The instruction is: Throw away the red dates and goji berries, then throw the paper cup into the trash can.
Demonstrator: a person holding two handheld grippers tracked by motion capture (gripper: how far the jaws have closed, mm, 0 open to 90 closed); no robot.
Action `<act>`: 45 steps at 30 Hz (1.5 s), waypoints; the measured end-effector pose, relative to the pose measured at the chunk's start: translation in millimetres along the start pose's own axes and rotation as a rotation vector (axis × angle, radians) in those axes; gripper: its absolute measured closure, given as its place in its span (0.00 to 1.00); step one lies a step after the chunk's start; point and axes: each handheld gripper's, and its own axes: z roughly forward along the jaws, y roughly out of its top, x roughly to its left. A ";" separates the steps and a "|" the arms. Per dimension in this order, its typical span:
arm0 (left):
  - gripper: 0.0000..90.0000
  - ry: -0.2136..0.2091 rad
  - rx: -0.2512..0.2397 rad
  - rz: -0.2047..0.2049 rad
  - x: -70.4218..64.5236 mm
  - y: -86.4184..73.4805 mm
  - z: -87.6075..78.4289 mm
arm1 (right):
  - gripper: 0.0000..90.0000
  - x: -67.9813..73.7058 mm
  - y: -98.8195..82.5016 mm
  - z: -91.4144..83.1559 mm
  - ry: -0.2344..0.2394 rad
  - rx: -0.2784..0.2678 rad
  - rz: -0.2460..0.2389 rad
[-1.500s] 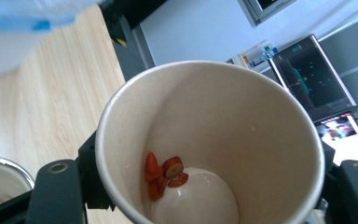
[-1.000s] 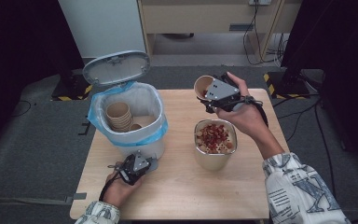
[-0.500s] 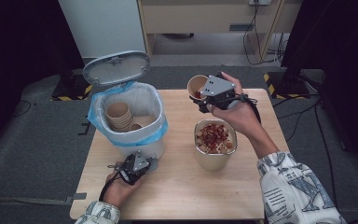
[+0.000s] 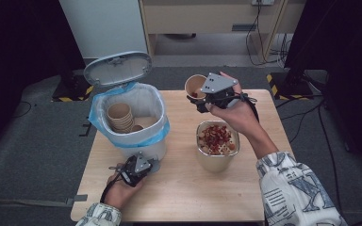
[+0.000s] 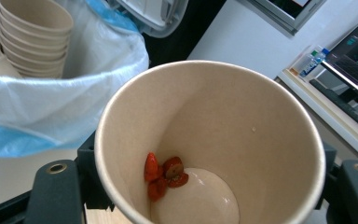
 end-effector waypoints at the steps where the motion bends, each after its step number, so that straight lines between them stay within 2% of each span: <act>1: 1.00 -0.001 0.000 0.000 0.2 0.0 -0.1 | 0.30 0.1 1.0 0.5 0.003 -0.004 0.004; 19: 1.00 -0.001 0.001 0.000 0.1 0.0 -0.1 | 0.30 0.1 11.6 4.8 0.032 -0.037 0.056; 45: 1.00 -0.001 -0.002 -0.003 0.0 0.1 0.1 | 0.30 6.1 23.0 16.5 0.071 -0.050 0.115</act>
